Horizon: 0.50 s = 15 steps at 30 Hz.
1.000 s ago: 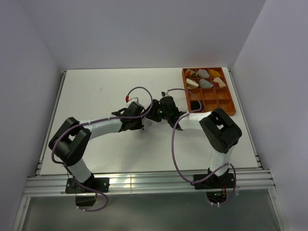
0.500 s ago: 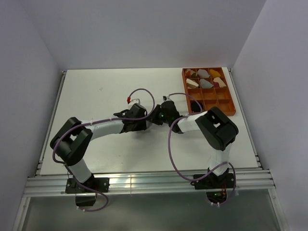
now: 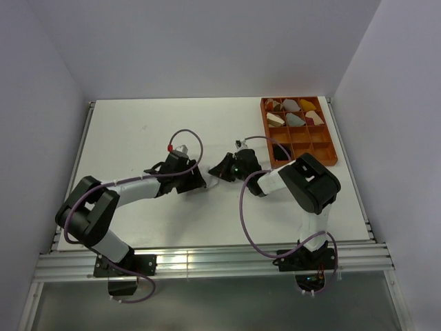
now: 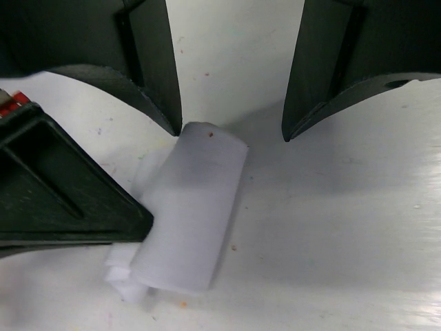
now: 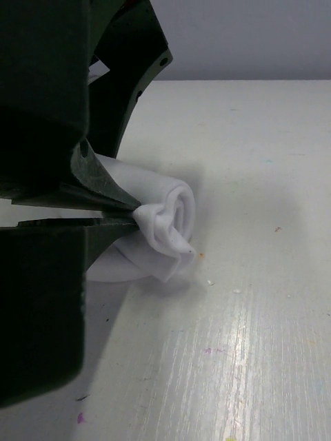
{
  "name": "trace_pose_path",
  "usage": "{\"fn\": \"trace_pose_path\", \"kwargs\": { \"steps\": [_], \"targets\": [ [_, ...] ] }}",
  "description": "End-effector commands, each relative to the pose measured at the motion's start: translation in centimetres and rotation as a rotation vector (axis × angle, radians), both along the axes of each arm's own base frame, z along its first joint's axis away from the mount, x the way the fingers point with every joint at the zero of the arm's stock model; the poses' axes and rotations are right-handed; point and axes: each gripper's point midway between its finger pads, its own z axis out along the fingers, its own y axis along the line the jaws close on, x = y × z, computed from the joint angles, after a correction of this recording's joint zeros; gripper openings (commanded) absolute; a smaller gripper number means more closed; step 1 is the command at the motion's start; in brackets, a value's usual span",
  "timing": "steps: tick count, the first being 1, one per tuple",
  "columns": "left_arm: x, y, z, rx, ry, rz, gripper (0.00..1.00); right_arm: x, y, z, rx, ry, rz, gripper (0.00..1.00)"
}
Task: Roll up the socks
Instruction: Roll the sock at the center of the board.
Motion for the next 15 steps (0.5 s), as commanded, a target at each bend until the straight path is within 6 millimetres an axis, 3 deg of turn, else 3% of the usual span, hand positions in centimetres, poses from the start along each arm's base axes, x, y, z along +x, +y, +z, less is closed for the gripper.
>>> {"fn": "trace_pose_path", "kwargs": {
  "steps": [1, 7, 15],
  "targets": [
    [0.3, -2.3, 3.3, -0.173, -0.063, -0.051, 0.65, -1.5, -1.8, -3.6, -0.079, 0.064, 0.002, 0.00],
    [0.6, -1.9, 4.3, -0.243, -0.075, -0.031, 0.67, -1.6, -2.2, -3.1, -0.080, 0.030, -0.005, 0.00],
    [1.1, -1.9, 3.0, -0.250, -0.042, -0.034, 0.65, -1.8, -2.3, -3.2, -0.075, 0.027, -0.005, 0.00]
  ]
}}
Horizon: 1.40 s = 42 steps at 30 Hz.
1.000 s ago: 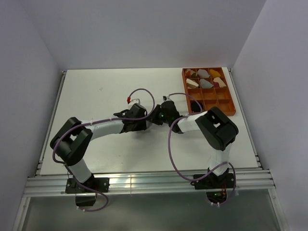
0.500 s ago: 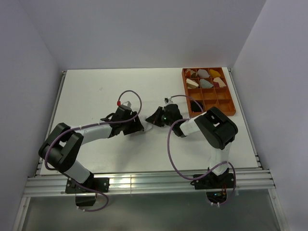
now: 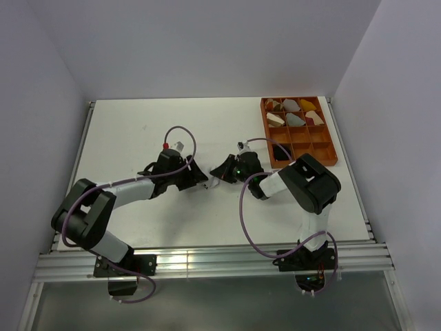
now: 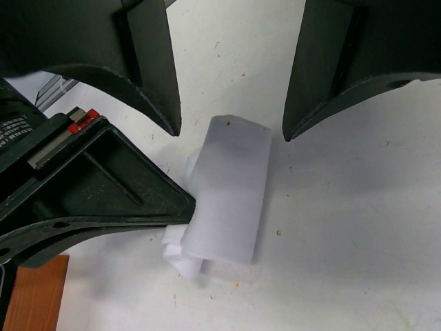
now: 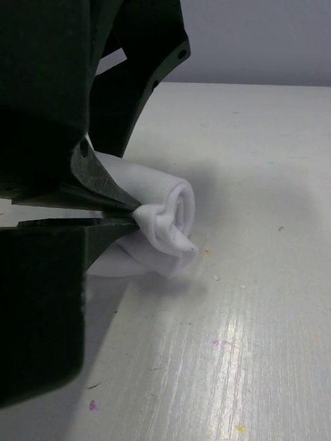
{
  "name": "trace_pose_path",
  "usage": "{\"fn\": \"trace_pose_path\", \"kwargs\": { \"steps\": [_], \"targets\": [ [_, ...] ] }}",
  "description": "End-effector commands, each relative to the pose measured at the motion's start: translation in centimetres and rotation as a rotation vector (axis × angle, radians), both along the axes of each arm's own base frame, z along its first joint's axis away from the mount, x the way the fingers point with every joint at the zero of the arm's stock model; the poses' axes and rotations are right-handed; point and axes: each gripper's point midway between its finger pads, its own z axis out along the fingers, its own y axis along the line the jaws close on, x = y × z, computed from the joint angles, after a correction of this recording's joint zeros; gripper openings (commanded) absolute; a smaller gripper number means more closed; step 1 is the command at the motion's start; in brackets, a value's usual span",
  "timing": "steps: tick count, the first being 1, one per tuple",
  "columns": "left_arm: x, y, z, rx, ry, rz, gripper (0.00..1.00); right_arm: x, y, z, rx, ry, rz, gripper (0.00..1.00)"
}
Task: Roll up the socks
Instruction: Roll the sock at the center of the board.
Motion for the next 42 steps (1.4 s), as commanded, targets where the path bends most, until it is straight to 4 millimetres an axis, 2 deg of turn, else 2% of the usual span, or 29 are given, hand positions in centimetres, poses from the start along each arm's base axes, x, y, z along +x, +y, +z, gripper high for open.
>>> {"fn": "trace_pose_path", "kwargs": {
  "steps": [1, 11, 17, 19, 20, 22, 23, 24, 26, 27, 28, 30, 33, 36, 42],
  "targets": [
    [0.5, -1.2, 0.5, -0.052, -0.016, -0.030, 0.65, -1.3, -1.7, -3.0, -0.093, 0.056, -0.005, 0.00],
    [-0.4, -1.4, -2.5, -0.042, 0.054, -0.057, 0.57, -1.5, -1.9, -3.2, -0.087, 0.051, -0.012, 0.00],
    [-0.2, -1.0, -2.6, -0.013, 0.049, -0.052, 0.23, -1.4, -1.7, -2.8, -0.075, 0.048, -0.007, 0.00],
    [-0.1, -0.7, -2.7, 0.007, 0.050, -0.046, 0.17, -1.4, -1.5, -2.4, -0.068, 0.045, -0.004, 0.00],
    [-0.1, -0.7, -2.7, 0.014, 0.048, -0.046, 0.09, -1.4, -1.5, -2.3, -0.063, 0.044, -0.002, 0.00],
    [0.1, -0.3, -2.8, 0.049, 0.044, -0.034, 0.06, -1.3, -1.3, -1.6, -0.045, 0.041, -0.006, 0.00],
    [0.1, -0.3, -2.8, 0.068, 0.038, -0.035, 0.00, -1.2, -1.2, -0.8, -0.031, 0.029, -0.003, 0.01],
    [0.2, -0.1, -2.9, 0.088, 0.039, -0.031, 0.00, -1.2, -1.1, -0.5, -0.024, 0.029, -0.001, 0.11],
    [0.2, 0.2, -3.1, 0.151, 0.034, -0.018, 0.00, -1.0, -0.9, 0.7, -0.015, 0.028, -0.004, 0.20],
    [0.3, 0.4, -3.2, 0.179, 0.029, -0.008, 0.00, -1.0, -0.9, 1.1, -0.009, 0.026, -0.009, 0.29],
    [0.3, 0.5, -3.4, 0.230, 0.020, 0.001, 0.00, -0.8, -1.1, 2.0, -0.003, 0.023, -0.029, 0.34],
    [0.1, 0.7, -3.6, 0.290, 0.019, 0.005, 0.00, -0.7, -1.4, 2.5, -0.008, 0.032, -0.054, 0.44],
    [0.0, 0.8, -3.9, 0.393, 0.007, 0.015, 0.00, -0.6, -1.8, 3.5, -0.019, 0.034, -0.082, 0.50],
    [0.0, 0.6, -3.9, 0.465, -0.013, 0.018, 0.00, -0.5, -1.7, 3.9, -0.027, 0.053, -0.097, 0.52],
    [-0.2, 0.1, -3.9, 0.570, -0.048, 0.014, 0.00, -0.2, -1.2, 3.4, -0.022, 0.096, -0.102, 0.51]
  ]
}}
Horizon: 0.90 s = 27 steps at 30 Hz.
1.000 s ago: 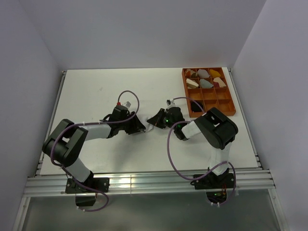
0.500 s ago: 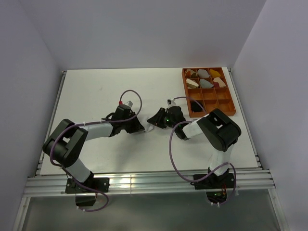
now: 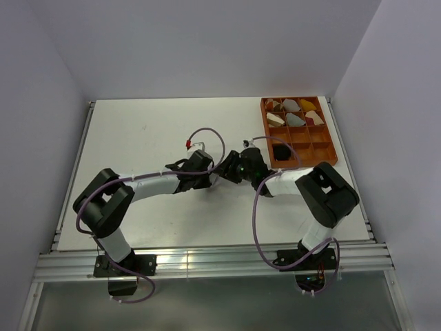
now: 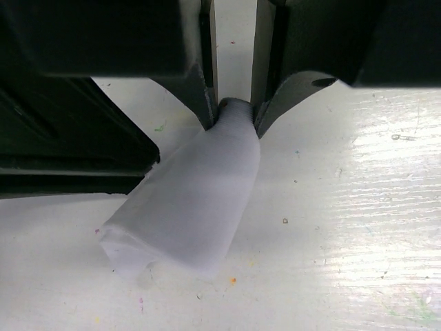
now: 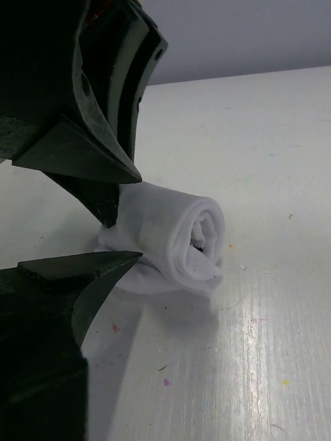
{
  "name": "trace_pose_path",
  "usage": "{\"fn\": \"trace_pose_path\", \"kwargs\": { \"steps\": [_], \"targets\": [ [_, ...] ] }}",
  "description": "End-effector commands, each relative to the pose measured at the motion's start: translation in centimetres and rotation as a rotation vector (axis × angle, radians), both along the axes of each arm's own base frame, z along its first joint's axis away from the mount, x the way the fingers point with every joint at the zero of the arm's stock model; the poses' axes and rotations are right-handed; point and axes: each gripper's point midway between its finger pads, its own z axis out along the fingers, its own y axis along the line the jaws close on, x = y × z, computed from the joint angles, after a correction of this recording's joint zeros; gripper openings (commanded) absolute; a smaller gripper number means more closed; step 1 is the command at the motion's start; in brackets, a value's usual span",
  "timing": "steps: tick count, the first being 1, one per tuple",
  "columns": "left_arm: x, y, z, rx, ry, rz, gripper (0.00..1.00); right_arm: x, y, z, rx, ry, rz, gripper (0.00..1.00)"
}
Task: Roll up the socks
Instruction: Roll the sock at the center of the board.
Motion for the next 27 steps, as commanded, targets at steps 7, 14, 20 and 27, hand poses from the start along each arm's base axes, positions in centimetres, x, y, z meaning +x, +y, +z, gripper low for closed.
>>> {"fn": "trace_pose_path", "kwargs": {
  "steps": [7, 14, 20, 27],
  "targets": [
    [-0.8, 1.9, -1.4, 0.242, -0.024, 0.007, 0.00, 1.7, 1.1, 1.3, 0.028, 0.017, -0.043, 0.52],
    [-1.2, 1.0, -1.1, 0.302, -0.061, -0.025, 0.00, 1.8, 1.0, -1.3, -0.024, 0.088, -0.056, 0.41],
    [-1.4, 0.6, -0.6, 0.297, -0.089, -0.032, 0.04, 0.1, 0.4, -4.0, -0.022, 0.138, -0.047, 0.01],
    [-2.0, -0.2, 1.1, 0.178, -0.115, -0.045, 0.51, -1.1, -0.7, -5.6, -0.034, 0.111, -0.018, 0.00]
  ]
}}
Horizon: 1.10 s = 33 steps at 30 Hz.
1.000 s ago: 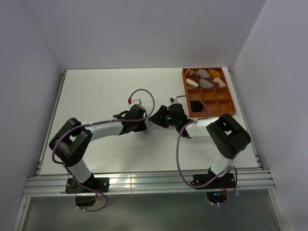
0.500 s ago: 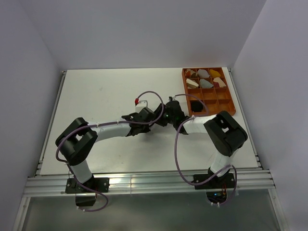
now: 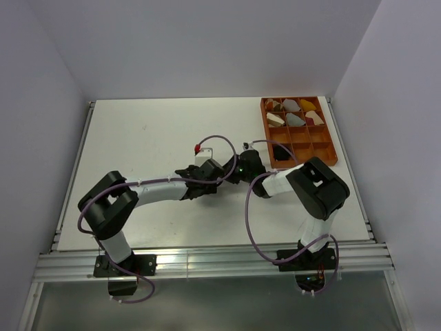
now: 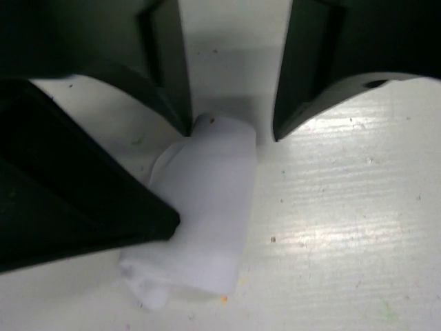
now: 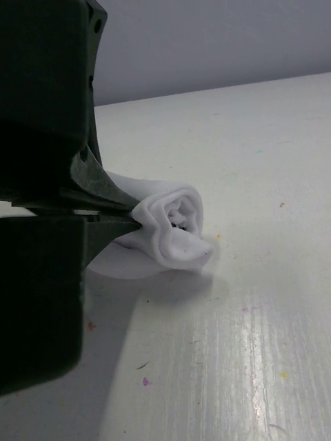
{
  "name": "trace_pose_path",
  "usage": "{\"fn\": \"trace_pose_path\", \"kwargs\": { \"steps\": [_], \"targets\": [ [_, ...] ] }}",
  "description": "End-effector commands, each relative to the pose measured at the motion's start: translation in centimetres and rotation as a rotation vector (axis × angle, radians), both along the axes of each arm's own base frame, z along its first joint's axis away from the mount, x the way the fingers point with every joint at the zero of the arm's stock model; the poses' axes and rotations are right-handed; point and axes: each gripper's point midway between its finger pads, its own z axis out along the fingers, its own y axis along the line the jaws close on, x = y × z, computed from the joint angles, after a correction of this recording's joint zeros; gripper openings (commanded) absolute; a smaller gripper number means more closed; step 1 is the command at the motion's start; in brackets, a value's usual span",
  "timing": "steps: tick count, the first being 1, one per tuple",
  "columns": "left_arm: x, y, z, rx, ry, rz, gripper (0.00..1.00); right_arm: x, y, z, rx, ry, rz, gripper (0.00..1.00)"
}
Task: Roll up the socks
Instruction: Roll the sock at the center of the board.
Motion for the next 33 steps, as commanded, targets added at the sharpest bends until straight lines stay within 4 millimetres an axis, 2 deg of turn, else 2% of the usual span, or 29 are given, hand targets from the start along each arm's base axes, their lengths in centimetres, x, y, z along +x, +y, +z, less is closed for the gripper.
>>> {"fn": "trace_pose_path", "kwargs": {
  "steps": [1, 3, 4, 5, 6, 7, 9, 11, 13, 18, 22, 27, 33],
  "targets": [
    [-0.8, -0.6, 2.0, -0.083, -0.013, -0.039, 0.59, -1.6, -1.3, -3.7, -0.079, 0.048, 0.027, 0.00],
    [-1.1, -0.7, 2.3, -0.134, -0.006, -0.048, 0.68, -1.6, -1.4, -4.0, -0.094, 0.045, 0.039, 0.00],
    [-1.0, -1.3, 3.7, -0.206, -0.022, -0.060, 0.70, -1.5, -1.3, -4.0, -0.091, 0.036, 0.042, 0.00],
    [-0.9, -1.3, 4.2, -0.237, -0.025, -0.059, 0.72, -1.6, -1.3, -4.1, -0.095, 0.036, 0.044, 0.00],
    [-1.2, -1.0, 4.1, -0.260, -0.020, -0.061, 0.73, -1.5, -1.3, -4.0, -0.098, 0.031, 0.047, 0.00],
    [-0.9, -1.1, 5.4, -0.332, -0.027, -0.063, 0.74, -1.5, -1.3, -4.1, -0.099, 0.023, 0.050, 0.00],
    [-1.0, -0.5, 6.0, -0.401, -0.021, -0.063, 0.74, -1.6, -1.4, -4.2, -0.104, 0.016, 0.057, 0.00],
    [-0.2, -0.4, 6.9, -0.504, -0.016, -0.067, 0.74, -1.5, -1.3, -4.0, -0.098, -0.004, 0.064, 0.00],
    [0.4, 0.6, 6.7, -0.548, -0.003, -0.041, 0.74, -1.5, -1.3, -3.9, -0.096, -0.023, 0.075, 0.00],
    [0.6, 0.5, 5.9, -0.636, 0.051, -0.055, 0.74, -1.9, -1.3, -4.3, -0.086, -0.032, 0.085, 0.00],
    [0.8, 0.4, 4.3, -0.659, 0.101, -0.050, 0.73, -2.1, -1.4, -4.5, -0.078, -0.031, 0.082, 0.00],
    [0.4, 0.2, 2.7, -0.681, 0.150, -0.054, 0.71, -2.5, -2.0, -4.9, -0.074, -0.017, 0.074, 0.00],
    [-0.3, 0.4, 1.7, -0.698, 0.170, -0.056, 0.69, -2.7, -2.3, -5.0, -0.046, -0.025, 0.075, 0.00]
  ]
}}
